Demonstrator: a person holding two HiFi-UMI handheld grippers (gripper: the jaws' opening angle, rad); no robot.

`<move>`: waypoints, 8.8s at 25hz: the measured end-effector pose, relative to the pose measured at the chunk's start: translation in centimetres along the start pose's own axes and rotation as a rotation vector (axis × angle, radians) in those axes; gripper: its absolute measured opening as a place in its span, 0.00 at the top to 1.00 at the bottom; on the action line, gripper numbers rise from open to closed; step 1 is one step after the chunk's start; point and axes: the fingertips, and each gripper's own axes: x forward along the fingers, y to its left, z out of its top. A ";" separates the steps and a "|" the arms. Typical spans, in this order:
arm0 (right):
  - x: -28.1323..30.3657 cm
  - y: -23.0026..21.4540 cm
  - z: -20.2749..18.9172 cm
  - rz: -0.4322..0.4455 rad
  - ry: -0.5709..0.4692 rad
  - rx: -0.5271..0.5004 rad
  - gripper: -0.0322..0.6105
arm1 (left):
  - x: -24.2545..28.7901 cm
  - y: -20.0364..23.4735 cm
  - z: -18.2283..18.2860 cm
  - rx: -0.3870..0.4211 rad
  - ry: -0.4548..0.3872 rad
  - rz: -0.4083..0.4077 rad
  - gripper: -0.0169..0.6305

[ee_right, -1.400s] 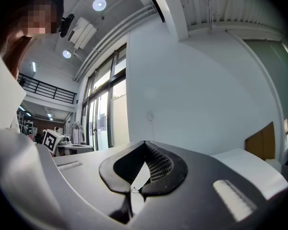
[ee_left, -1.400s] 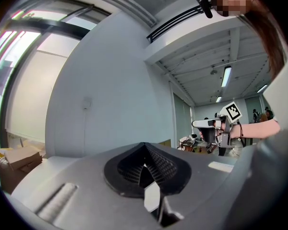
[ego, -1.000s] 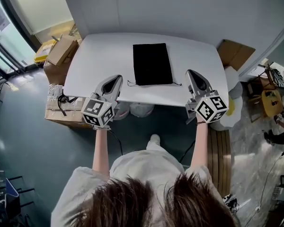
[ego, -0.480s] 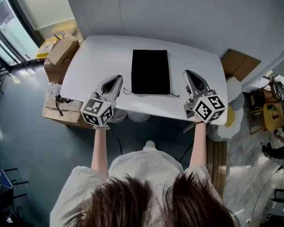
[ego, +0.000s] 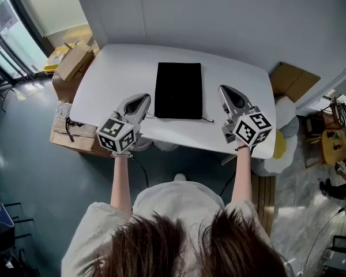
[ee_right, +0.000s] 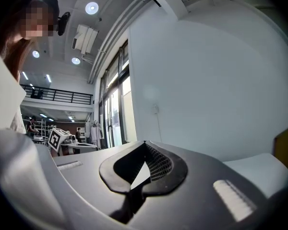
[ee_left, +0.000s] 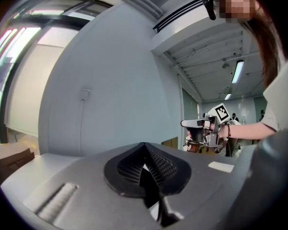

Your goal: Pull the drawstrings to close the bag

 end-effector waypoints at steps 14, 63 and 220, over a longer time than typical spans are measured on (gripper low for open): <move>1.0 -2.2 -4.4 0.004 0.130 0.011 0.93 | 1.5 1.7 -4.4 -0.028 0.110 0.027 0.98; 1.0 -6.3 -25.4 0.069 0.846 -0.025 0.93 | 3.2 5.9 -22.5 0.148 0.685 -0.222 0.97; 6.4 -9.7 -9.4 -0.042 0.618 -0.392 0.93 | 9.2 10.0 -8.5 0.208 0.504 -0.011 0.97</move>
